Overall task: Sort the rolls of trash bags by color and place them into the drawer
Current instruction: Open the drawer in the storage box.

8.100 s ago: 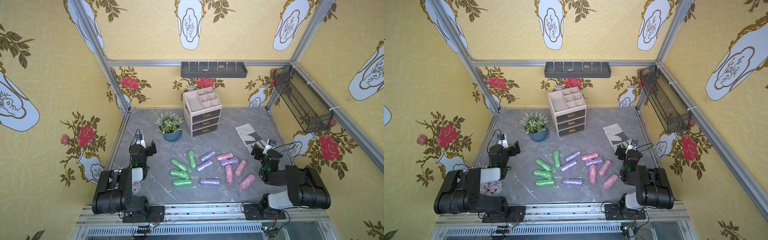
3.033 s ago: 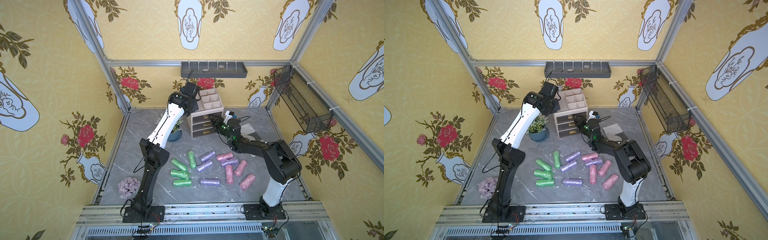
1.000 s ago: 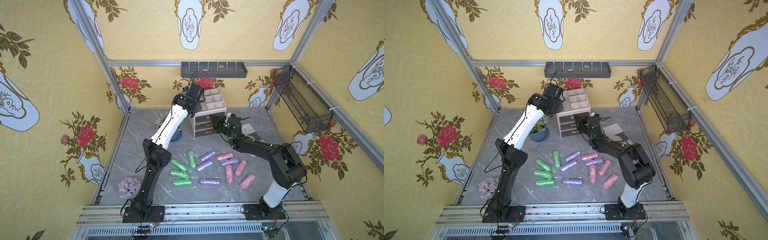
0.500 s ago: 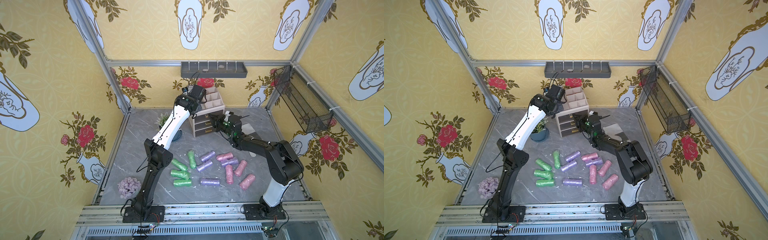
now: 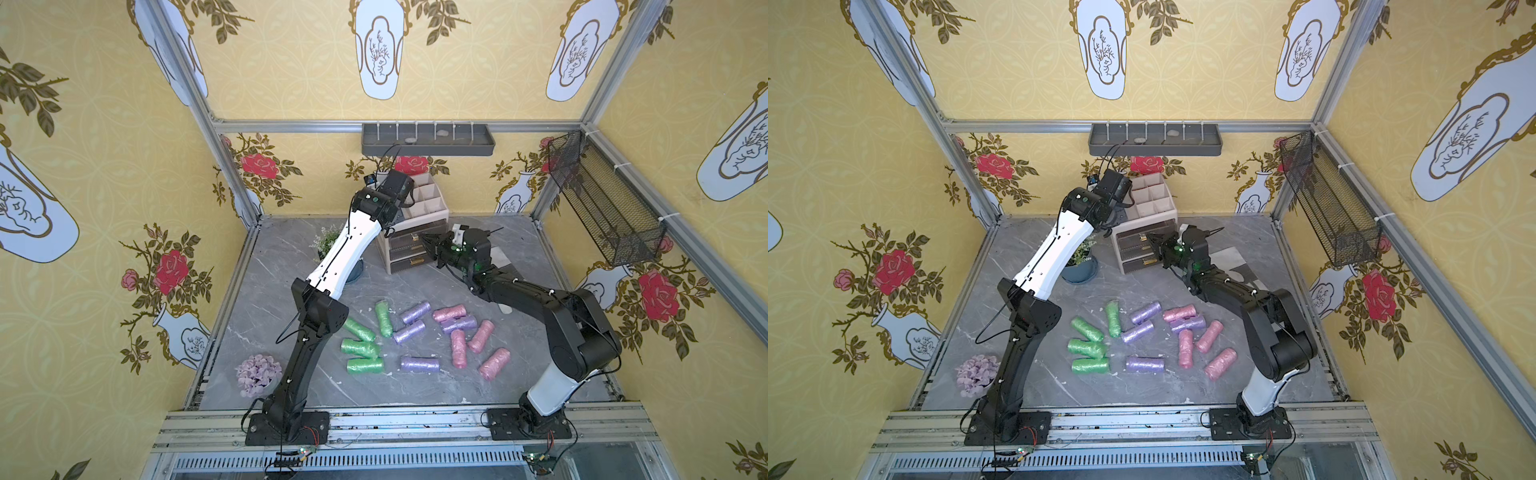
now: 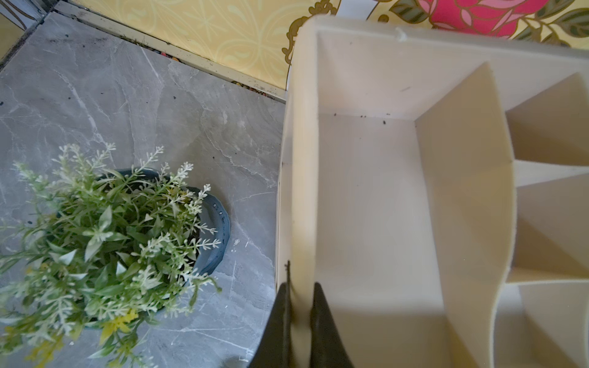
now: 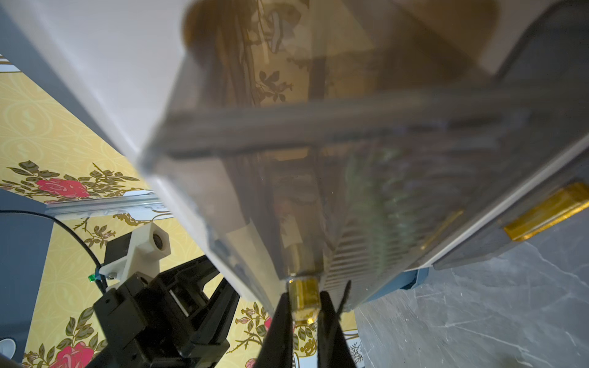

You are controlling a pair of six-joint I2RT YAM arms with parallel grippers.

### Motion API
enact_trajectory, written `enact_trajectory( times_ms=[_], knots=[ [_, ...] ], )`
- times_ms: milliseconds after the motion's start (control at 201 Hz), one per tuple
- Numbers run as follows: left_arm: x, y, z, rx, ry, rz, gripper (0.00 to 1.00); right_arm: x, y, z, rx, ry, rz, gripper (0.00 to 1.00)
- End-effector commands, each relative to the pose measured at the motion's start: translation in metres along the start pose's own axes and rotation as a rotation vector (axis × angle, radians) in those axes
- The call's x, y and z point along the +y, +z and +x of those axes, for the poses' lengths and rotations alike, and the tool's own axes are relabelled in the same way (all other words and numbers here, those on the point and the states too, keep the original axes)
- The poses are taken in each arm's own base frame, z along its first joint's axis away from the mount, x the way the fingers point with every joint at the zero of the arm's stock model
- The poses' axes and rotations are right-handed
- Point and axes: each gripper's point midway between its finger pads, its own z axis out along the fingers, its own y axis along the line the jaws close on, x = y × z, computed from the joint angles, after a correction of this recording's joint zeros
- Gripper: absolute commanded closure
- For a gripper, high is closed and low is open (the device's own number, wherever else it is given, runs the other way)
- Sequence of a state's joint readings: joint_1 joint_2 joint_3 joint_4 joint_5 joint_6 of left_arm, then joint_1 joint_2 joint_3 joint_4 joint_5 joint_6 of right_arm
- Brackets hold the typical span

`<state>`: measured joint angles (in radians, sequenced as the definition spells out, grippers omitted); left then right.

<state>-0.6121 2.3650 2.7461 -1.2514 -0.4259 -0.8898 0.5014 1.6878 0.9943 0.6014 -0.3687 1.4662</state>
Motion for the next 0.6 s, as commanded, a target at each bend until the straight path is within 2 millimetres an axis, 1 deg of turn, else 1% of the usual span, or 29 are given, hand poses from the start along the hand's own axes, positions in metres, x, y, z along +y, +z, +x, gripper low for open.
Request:
enact_trajectory(
  times_ms=[0, 179, 354, 593],
  knots=[
    [0.001, 0.009, 0.012, 0.037, -0.009, -0.015, 1.00, -0.016, -0.006, 0.020, 0.098, 0.019, 0.060, 1.00],
    [-0.003, 0.008, 0.013, 0.033, -0.001, -0.009, 1.00, -0.023, -0.018, 0.026, 0.112, 0.031, 0.071, 1.00],
    [-0.006, 0.002, 0.008, 0.012, 0.008, 0.003, 1.00, -0.025, -0.029, 0.027, 0.123, 0.036, 0.077, 1.00],
    [-0.006, -0.008, 0.000, -0.022, 0.017, 0.009, 1.00, -0.022, -0.030, 0.029, 0.147, 0.035, 0.072, 1.00]
  ],
)
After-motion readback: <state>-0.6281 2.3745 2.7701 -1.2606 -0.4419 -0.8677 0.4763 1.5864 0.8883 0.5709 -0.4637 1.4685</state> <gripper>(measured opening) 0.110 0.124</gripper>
